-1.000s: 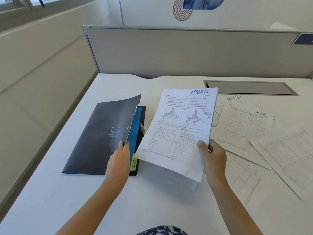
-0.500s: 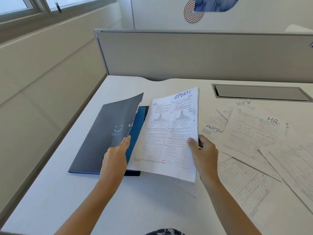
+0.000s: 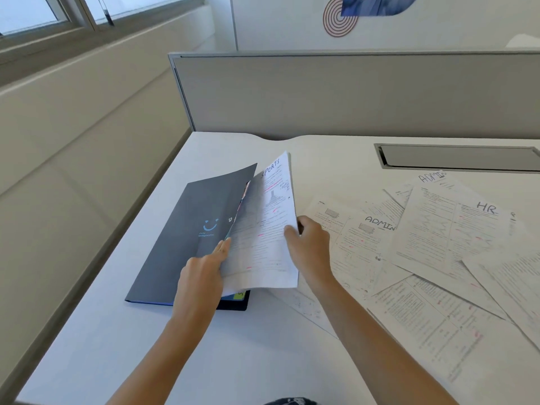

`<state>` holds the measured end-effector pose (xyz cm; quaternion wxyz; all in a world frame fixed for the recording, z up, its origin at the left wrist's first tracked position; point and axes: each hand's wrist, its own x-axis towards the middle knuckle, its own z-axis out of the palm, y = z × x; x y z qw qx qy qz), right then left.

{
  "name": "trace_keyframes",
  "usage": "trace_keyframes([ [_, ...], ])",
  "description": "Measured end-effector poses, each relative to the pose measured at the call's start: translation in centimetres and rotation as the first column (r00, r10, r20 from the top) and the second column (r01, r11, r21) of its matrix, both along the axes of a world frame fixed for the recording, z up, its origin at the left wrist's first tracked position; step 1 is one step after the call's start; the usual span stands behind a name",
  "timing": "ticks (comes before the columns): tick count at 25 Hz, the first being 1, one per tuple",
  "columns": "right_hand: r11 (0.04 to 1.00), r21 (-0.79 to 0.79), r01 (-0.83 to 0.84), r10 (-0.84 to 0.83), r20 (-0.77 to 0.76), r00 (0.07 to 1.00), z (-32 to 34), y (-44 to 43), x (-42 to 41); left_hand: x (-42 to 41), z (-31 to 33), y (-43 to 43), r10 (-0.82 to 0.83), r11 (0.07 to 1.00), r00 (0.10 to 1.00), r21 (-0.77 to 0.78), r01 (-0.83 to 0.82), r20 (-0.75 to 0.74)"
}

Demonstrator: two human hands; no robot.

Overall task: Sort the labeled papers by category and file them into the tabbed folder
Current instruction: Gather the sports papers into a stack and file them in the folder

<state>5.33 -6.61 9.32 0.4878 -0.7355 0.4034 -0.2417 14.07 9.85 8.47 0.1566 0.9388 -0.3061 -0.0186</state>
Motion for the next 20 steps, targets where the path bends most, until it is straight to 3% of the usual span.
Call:
trace_keyframes([
  [7,0.991,-0.058,-0.122,0.117,-0.083,0.99,-0.4,1.7,1.9,0.2,0.4,-0.4,-0.02,0.999,0.998,-0.043,0.022,0.063],
  [11,0.981,0.047,-0.19,0.194,-0.126,0.973,-1.2,3.7,4.2,0.1,0.4,-0.5,-0.017,0.995,0.995,-0.097,0.026,0.098],
  [16,0.858,0.121,-0.499,0.509,-0.317,0.8,-1.6,3.6,4.6,0.2,0.5,-0.5,-0.026,0.981,0.991,-0.188,0.052,0.135],
  [20,0.89,0.241,-0.386,0.437,-0.219,0.872,-3.4,3.4,5.0,0.0,0.1,-0.8,0.022,0.987,0.998,-0.161,-0.013,0.055],
])
